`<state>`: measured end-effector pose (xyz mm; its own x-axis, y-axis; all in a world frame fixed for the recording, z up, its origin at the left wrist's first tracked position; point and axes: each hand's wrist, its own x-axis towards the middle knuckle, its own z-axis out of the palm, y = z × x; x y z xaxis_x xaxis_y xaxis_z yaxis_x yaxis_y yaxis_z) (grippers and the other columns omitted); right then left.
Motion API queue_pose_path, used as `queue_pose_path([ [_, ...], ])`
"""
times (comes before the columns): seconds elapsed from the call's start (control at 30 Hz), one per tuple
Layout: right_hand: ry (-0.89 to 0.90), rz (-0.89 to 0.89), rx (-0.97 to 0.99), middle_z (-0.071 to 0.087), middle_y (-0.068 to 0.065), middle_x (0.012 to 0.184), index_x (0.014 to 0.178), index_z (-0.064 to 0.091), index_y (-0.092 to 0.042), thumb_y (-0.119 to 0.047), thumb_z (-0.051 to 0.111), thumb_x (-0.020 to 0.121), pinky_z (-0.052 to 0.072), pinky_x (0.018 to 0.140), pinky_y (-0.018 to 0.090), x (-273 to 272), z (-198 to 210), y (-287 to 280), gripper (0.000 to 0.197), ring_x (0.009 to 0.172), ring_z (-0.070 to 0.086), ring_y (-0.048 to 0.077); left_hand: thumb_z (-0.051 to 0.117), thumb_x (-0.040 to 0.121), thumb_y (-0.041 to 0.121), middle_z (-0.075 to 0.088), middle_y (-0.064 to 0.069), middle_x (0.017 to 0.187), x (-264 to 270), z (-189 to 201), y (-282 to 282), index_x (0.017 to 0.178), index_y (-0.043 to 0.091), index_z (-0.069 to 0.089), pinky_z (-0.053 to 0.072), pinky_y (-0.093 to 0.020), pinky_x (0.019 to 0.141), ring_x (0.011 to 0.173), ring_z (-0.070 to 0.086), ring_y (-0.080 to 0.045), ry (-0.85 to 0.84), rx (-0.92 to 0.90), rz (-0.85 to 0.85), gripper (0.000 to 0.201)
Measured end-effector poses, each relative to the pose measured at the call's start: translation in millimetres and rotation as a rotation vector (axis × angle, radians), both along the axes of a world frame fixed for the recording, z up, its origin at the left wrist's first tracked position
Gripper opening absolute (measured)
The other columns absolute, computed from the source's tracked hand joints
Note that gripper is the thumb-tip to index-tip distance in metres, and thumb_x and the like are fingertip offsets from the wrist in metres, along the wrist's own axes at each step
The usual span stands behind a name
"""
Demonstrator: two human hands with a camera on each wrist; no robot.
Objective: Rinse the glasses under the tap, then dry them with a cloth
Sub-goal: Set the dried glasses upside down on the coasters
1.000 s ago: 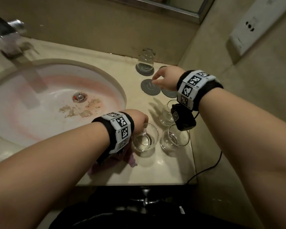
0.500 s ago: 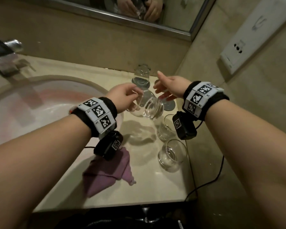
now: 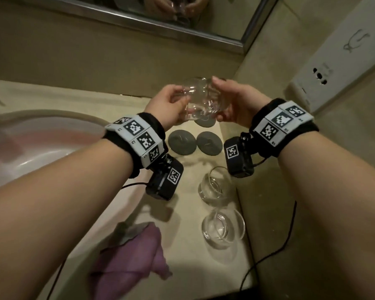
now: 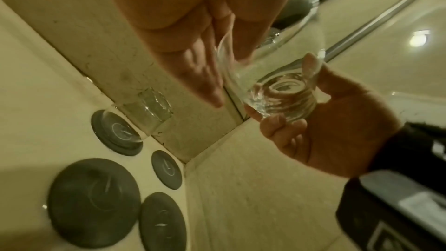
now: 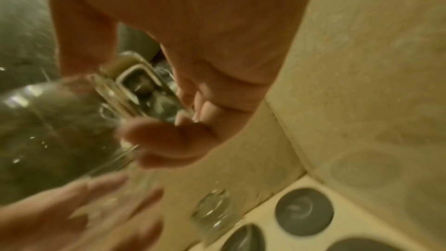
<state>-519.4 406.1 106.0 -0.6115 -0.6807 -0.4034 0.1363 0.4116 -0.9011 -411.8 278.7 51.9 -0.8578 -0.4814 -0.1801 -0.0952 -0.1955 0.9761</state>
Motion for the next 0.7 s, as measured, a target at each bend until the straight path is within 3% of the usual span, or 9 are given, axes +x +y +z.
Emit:
queue_pose_path([
  [0.07, 0.181, -0.088, 0.122, 0.062, 0.005, 0.105, 0.127, 0.048, -0.014, -0.038, 0.068, 0.083, 0.051, 0.057, 0.024, -19, -1, -6, 0.054, 0.070, 0.061, 0.013, 0.054, 0.094, 0.014, 0.057, -0.009, 0.120, -11, -11, -5, 0.127, 0.009, 0.046, 0.053, -0.043, 0.089, 0.100, 0.064, -0.027, -0.133, -0.084, -0.059, 0.035],
  [0.17, 0.544, -0.165, 0.391, 0.059, 0.004, 0.115, 0.132, 0.042, -0.021, -0.041, 0.074, 0.078, 0.050, 0.065, 0.029, -46, -11, -13, 0.066, 0.076, 0.057, 0.015, 0.058, 0.092, 0.019, 0.060, -0.008, 0.113, -20, -30, -10, 0.116, 0.011, 0.055, 0.052, -0.039, 0.090, 0.102, 0.061, -0.024, -0.290, -0.267, -0.161, 0.026],
  [0.27, 0.758, -0.100, 0.586, 0.053, 0.003, 0.132, 0.134, 0.040, -0.024, -0.041, 0.073, 0.078, 0.048, 0.087, 0.034, -67, -28, -18, 0.067, 0.106, 0.057, 0.021, 0.056, 0.092, 0.018, 0.060, -0.003, 0.104, -26, -41, -14, 0.106, 0.015, 0.058, 0.048, -0.040, 0.096, 0.108, 0.059, -0.024, -0.334, -0.389, -0.212, 0.015],
  [0.37, 0.828, 0.020, 0.704, 0.043, 0.006, 0.138, 0.135, 0.040, -0.024, -0.036, 0.074, 0.078, 0.043, 0.099, 0.038, -82, -46, -27, 0.068, 0.121, 0.049, 0.025, 0.053, 0.093, 0.017, 0.060, -0.001, 0.101, -32, -49, -20, 0.102, 0.016, 0.061, 0.047, -0.039, 0.097, 0.105, 0.059, -0.023, -0.369, -0.442, -0.249, 0.011],
  [0.57, 0.824, 0.084, 0.802, 0.038, 0.006, 0.138, 0.135, 0.039, -0.029, -0.031, 0.074, 0.079, 0.045, 0.099, 0.044, -105, -82, -44, 0.066, 0.117, 0.051, 0.029, 0.054, 0.093, 0.019, 0.059, 0.002, 0.096, -41, -62, -36, 0.103, 0.013, 0.065, 0.047, -0.038, 0.096, 0.102, 0.060, -0.021, -0.421, -0.480, -0.273, 0.015],
  [0.7, 0.797, 0.083, 0.834, 0.037, 0.006, 0.140, 0.137, 0.037, -0.030, -0.031, 0.073, 0.080, 0.043, 0.100, 0.048, -115, -97, -54, 0.067, 0.120, 0.049, 0.033, 0.055, 0.093, 0.020, 0.060, 0.002, 0.095, -41, -76, -46, 0.101, 0.014, 0.065, 0.049, -0.036, 0.094, 0.091, 0.058, -0.017, -0.442, -0.454, -0.266, 0.014],
])
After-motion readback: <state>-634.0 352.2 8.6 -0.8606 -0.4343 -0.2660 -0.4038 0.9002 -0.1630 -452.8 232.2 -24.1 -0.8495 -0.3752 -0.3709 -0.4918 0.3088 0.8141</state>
